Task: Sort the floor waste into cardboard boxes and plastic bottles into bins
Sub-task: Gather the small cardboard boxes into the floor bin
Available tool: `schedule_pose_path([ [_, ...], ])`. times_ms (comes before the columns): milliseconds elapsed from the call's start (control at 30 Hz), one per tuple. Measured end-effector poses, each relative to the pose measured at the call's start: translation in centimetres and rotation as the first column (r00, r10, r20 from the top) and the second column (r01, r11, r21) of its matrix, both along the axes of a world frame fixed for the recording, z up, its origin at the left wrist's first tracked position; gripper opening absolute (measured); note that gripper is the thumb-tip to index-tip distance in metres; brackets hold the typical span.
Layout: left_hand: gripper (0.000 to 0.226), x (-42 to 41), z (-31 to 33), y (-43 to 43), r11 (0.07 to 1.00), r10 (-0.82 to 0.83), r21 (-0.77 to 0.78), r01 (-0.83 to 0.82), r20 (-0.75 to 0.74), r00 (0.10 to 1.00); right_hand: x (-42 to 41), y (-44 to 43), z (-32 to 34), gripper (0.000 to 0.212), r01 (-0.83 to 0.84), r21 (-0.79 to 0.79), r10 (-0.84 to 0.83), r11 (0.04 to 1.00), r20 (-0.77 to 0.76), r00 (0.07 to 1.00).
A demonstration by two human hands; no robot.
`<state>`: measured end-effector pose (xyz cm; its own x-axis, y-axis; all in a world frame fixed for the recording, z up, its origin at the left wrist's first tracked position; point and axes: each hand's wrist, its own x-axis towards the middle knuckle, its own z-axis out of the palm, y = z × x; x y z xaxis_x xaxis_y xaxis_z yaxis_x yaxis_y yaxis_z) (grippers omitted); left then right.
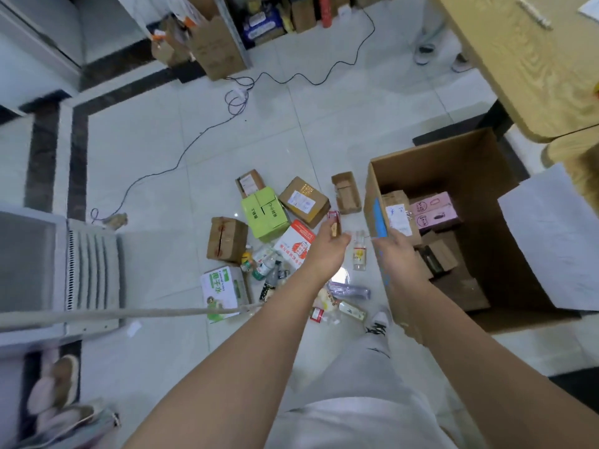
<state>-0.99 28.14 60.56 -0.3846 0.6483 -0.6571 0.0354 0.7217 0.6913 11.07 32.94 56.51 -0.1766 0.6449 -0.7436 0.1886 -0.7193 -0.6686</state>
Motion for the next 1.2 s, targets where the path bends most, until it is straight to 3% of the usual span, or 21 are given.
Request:
schedule_pose_path([
  [267,0.066,-12.0,-3.5,-12.0,0.977,0.212,-0.012,-0.211,0.019,0.977,-13.3,-9.6,0.3,0.049,-0.142,0.046,0.141,0.989,0.007,0.990],
  [367,0.053,-17.2,-2.2,-17.4,0.961,0.275,0.004,-0.276,0.043,0.960,-19.3,-14.6,-0.8,0.037,-0.231,0.064,0.227,0.971,0.066,0.972],
  [567,0.050,-29.0,-6.5,-29.5,0.913,0.404,-0.062,-0.404,-0.003,0.915,-30.3,-25.3,-4.9,0.056,-0.343,-0.050,0.346,0.938,0.164,0.924],
  [767,0.048,-36.0,-10.1,-36.7,0.820,0.551,-0.165,-0.548,-0.025,0.834,-36.1,-31.7,-7.6,0.053,-0.402,-0.156,0.429,0.902,0.244,0.870],
  [900,0.046,-38.5,-16.1,-37.2,0.818,0.554,-0.176,-0.548,-0.022,0.833,-39.2,-31.5,-13.9,0.055,-0.475,-0.170,0.504,0.863,0.261,0.823],
  [1067,0.041,-39.9,-27.9,-36.8,0.825,0.529,-0.221,-0.519,-0.015,0.848,-42.2,-29.9,-27.1,0.058,-0.526,-0.187,0.558,0.830,0.309,0.770],
  [1200,0.043,-40.3,-38.1,-37.8,0.773,0.587,-0.277,-0.570,-0.026,0.809,-43.7,-29.4,-38.2,0.043,-0.560,-0.214,0.599,0.800,0.332,0.729],
])
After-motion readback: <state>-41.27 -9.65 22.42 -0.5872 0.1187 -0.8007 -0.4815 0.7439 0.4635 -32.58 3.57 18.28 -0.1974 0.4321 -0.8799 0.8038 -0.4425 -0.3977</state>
